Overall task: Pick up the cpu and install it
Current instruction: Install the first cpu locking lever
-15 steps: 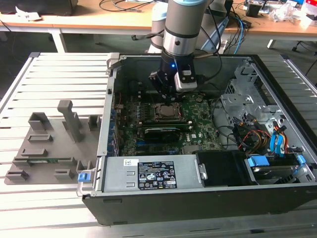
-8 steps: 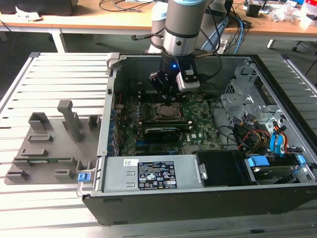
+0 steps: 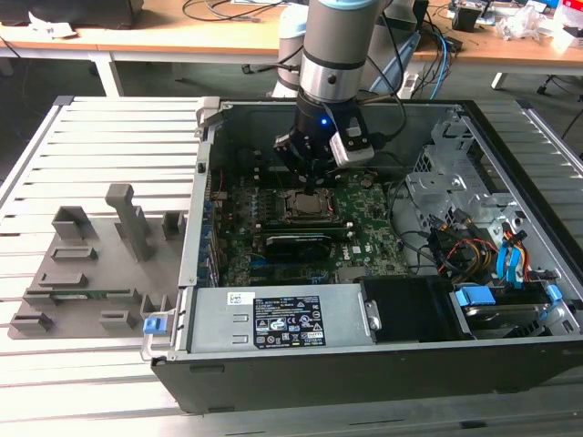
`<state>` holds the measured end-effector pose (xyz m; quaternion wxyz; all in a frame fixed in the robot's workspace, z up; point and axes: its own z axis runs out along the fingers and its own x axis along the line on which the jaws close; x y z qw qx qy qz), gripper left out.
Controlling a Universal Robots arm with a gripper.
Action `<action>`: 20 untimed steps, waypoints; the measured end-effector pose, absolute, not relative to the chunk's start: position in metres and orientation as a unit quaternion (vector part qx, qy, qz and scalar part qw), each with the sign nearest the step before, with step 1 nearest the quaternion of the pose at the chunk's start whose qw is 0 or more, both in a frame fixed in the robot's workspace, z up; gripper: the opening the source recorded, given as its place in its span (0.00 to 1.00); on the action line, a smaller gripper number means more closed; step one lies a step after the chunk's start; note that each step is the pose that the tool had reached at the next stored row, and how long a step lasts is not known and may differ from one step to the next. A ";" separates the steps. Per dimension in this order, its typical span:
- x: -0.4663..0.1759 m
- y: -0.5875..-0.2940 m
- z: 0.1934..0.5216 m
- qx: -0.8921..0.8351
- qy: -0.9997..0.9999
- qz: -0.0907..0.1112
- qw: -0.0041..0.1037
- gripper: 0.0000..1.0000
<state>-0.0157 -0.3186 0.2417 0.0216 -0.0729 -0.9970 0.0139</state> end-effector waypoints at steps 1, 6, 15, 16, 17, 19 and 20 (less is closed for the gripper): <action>-0.016 -0.319 0.242 -0.063 -0.998 0.014 0.021 0.11; -0.016 -0.319 0.242 -0.031 -0.999 0.015 0.021 0.11; -0.016 -0.319 0.242 0.017 -1.000 0.016 0.020 0.11; -0.016 -0.319 0.242 0.019 -0.999 0.016 0.020 0.11; -0.016 -0.319 0.242 0.024 -0.999 0.016 0.020 0.11; -0.016 -0.319 0.242 0.035 -0.999 0.016 0.020 0.11; -0.016 -0.319 0.242 0.036 -0.999 0.016 0.020 0.11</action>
